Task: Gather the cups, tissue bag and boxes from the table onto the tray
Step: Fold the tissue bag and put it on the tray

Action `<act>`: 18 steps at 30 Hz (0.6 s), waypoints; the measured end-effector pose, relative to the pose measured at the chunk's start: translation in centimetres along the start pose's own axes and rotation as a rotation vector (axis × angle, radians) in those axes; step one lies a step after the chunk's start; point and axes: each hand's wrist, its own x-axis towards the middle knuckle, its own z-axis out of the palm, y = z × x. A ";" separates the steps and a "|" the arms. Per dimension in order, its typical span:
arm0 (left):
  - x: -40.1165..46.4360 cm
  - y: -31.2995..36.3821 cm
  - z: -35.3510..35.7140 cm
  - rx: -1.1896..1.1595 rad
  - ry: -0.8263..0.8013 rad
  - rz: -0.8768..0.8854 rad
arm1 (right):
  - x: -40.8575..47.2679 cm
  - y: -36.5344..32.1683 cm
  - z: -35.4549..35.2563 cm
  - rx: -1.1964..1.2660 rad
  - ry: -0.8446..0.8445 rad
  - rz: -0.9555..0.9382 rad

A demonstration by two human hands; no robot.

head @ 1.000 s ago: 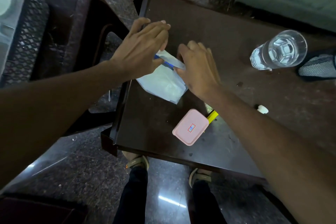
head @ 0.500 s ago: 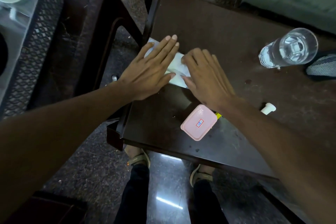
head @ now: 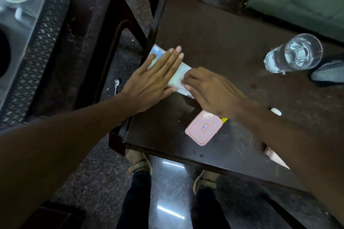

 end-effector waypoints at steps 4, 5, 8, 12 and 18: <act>-0.1 -0.2 0.7 -0.034 -0.021 0.003 | 3.3 -0.5 0.7 0.008 0.179 0.209; -0.1 -0.2 0.9 -0.034 -0.021 0.005 | 4.2 -0.7 1.2 -0.019 0.176 0.253; -0.3 -0.2 1.4 -0.078 -0.024 -0.017 | 5.1 -0.5 2.9 -0.170 0.086 0.270; -0.2 -0.1 1.9 -0.132 -0.018 -0.024 | 5.0 1.2 3.7 -0.281 0.099 0.208; 0.0 -0.2 2.0 -0.104 -0.045 -0.020 | 5.2 2.1 4.7 -0.285 0.110 0.166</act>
